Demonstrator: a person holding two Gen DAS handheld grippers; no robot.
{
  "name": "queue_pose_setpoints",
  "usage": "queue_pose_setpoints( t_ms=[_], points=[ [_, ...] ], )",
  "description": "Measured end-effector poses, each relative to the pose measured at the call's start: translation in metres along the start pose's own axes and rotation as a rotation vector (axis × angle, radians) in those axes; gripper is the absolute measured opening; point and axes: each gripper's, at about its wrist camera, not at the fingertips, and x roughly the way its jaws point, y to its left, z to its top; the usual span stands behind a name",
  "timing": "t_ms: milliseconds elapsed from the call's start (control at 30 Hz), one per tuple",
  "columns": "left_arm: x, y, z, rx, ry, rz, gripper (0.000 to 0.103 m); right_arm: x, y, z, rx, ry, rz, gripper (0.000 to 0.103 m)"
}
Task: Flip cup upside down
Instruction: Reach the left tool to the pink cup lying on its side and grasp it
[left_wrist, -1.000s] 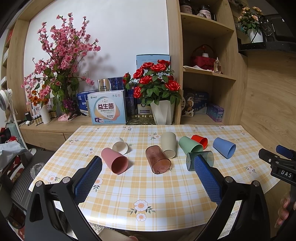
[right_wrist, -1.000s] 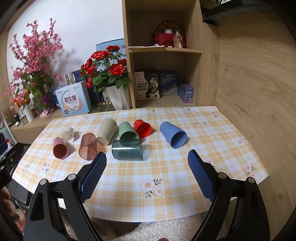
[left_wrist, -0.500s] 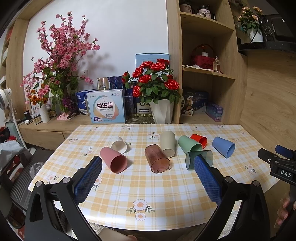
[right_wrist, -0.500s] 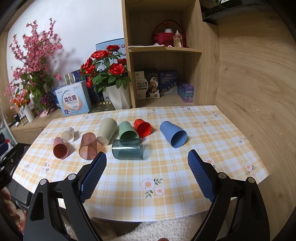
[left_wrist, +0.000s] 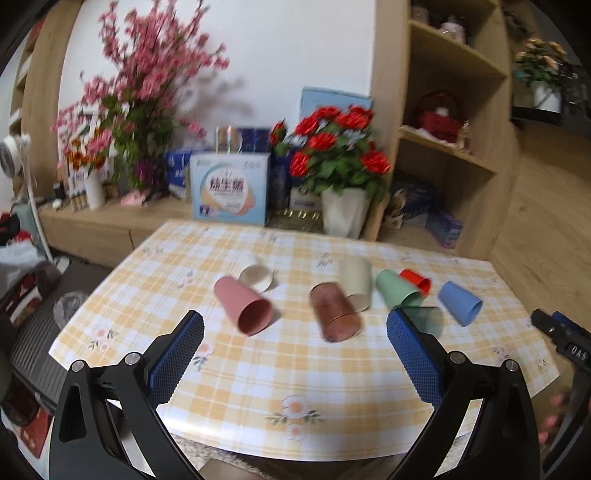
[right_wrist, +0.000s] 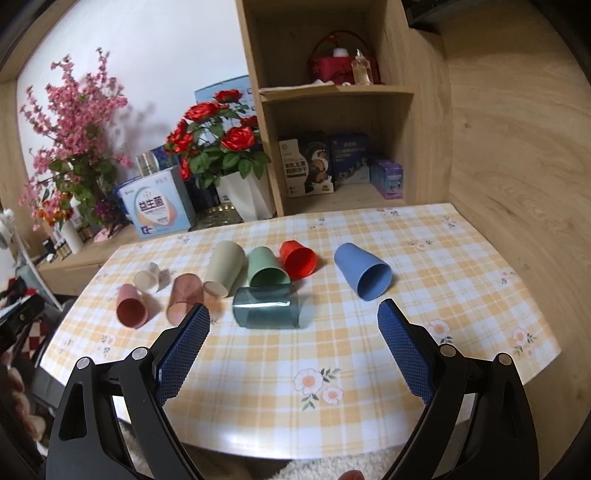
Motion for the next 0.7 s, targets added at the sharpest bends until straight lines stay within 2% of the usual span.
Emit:
queue_pose_setpoints(
  t_ms=[167,267,333,367,433,567,700],
  points=[
    [0.031,0.041,-0.004,-0.060,0.111,0.013,0.097,0.029,-0.009,0.005,0.023,-0.010,-0.009,0.089],
    [0.051,0.061,-0.009,-0.070,0.178,0.042,0.097,0.047,-0.011,0.007,0.026,0.033,-0.003,0.089],
    [0.067,0.076,-0.012,-0.135,0.250,0.027,0.096,0.060,-0.010,0.006,0.022,0.076,0.015,0.089],
    [0.076,0.083,-0.014,-0.184,0.291,0.021,0.094,0.067,-0.009,0.004,0.017,0.103,0.015,0.089],
    [0.095,0.097,-0.017,-0.264,0.354,0.015,0.081,0.080,-0.005,-0.001,-0.014,0.137,-0.021,0.089],
    [0.126,0.103,-0.008,-0.349,0.381,0.014,0.079,0.097,-0.005,-0.010,-0.027,0.187,-0.037,0.089],
    [0.168,0.105,0.012,-0.450,0.405,-0.021,0.079,0.111,-0.012,-0.017,-0.011,0.235,-0.043,0.089]
  ],
)
